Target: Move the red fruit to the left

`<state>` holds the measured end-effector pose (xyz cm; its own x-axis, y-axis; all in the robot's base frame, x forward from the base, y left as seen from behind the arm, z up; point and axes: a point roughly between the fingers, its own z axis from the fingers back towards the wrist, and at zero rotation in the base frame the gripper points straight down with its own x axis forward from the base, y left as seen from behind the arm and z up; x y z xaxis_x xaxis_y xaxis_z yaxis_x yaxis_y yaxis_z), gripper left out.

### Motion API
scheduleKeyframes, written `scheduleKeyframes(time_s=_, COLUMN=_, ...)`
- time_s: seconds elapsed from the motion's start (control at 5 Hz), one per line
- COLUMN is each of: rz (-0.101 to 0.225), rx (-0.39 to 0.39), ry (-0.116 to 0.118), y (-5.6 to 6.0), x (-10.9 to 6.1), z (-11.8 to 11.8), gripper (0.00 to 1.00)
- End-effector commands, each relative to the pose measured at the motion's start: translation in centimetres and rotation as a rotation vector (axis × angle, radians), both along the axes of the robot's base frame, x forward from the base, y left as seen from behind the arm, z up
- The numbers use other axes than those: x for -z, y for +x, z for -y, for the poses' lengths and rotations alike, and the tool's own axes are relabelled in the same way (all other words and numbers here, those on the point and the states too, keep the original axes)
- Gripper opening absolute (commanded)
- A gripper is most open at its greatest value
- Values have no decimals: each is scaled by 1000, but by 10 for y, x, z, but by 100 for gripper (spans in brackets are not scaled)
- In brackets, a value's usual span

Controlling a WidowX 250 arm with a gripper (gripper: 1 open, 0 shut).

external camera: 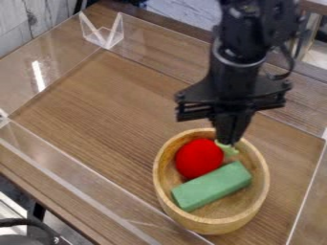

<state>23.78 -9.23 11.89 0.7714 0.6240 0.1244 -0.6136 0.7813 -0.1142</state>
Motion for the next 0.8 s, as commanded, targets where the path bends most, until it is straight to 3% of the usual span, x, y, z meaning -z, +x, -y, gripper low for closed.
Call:
scheduleKeyframes(time_s=0.0, rz=38, rx=36, ry=-35, y=12, x=-21, z=10, gripper=0)
scheduleKeyframes(time_s=0.4, rz=35, rx=38, ry=-47, y=9, x=-22, z=22, gripper=0)
scheduleKeyframes(time_s=0.6, rz=35, rx=8, ry=-50, y=11, x=-32, z=25, gripper=0)
